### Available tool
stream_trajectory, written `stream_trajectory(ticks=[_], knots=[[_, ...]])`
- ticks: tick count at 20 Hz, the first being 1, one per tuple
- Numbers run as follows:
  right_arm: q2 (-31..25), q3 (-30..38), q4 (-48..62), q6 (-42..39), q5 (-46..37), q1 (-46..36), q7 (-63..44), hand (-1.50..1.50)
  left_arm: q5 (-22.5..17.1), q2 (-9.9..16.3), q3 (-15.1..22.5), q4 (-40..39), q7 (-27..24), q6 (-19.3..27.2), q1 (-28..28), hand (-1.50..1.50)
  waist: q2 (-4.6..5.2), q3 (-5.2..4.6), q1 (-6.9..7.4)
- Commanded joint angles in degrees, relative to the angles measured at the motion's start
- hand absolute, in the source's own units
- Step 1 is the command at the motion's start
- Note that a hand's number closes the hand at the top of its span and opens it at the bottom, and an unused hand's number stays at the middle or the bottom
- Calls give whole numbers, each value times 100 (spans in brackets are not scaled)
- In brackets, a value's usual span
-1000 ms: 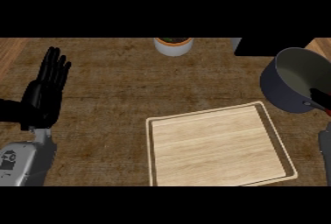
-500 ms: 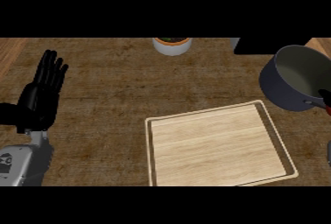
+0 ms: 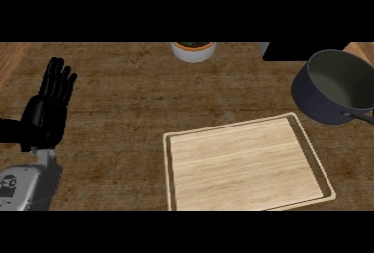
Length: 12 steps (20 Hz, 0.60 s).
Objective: Pick the bell pepper from the tray and place it in the pot
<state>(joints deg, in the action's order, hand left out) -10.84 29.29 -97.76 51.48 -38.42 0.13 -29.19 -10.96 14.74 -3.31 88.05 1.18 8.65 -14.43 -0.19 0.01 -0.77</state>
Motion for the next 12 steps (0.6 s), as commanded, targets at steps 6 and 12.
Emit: stream_trajectory(ticks=[6,12], knots=[[329,497,-1249,9,1798,1769,1244,-150,94,-164,13,187,187,7,7,0,5,2,9],[766,853,-2066,-500,2767,2755,1906,-150,322,-301,93,244,109,94,117,0,-4,1,-13]])
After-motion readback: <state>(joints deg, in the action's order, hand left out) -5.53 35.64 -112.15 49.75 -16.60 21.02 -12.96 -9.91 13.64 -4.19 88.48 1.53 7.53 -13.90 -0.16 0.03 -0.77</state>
